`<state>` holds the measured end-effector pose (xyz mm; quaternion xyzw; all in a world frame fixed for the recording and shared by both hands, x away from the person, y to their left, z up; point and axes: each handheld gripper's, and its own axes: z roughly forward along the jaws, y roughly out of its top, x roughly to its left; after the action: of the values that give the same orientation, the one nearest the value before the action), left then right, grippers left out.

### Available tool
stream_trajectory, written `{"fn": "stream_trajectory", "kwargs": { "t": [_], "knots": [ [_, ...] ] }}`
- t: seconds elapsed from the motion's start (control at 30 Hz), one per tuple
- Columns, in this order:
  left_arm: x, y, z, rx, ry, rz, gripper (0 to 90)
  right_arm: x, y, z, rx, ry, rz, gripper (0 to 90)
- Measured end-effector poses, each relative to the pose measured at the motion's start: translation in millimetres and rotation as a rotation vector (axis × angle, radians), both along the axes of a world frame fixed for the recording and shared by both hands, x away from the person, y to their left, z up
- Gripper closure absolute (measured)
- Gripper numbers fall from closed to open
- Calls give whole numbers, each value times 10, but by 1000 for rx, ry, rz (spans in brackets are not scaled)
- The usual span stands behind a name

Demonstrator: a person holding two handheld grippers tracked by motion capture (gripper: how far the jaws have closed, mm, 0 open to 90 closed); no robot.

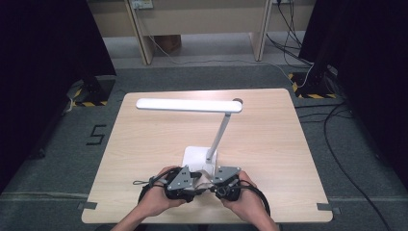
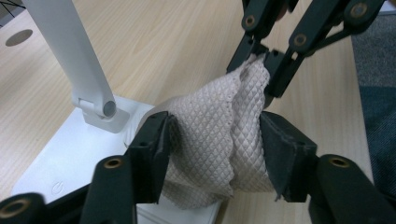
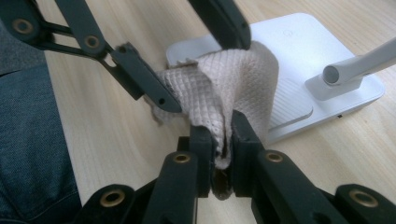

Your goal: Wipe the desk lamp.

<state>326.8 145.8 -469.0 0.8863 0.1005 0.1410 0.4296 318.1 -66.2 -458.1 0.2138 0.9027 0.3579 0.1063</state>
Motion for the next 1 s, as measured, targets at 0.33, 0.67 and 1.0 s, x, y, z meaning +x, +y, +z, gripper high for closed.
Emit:
{"fn": "stream_trajectory", "kwargs": {
  "t": [0.33,0.67,1.0],
  "knots": [
    [-1,-27,-14,29,-24,9,435,15,41,8,5,-8,-7,830],
    [51,0,-22,60,-55,-16,729,0,72,15,-2,-28,0,799],
    [207,-7,-103,132,-35,35,800,40,-104,120,108,-64,-90,584]
  ]
}}
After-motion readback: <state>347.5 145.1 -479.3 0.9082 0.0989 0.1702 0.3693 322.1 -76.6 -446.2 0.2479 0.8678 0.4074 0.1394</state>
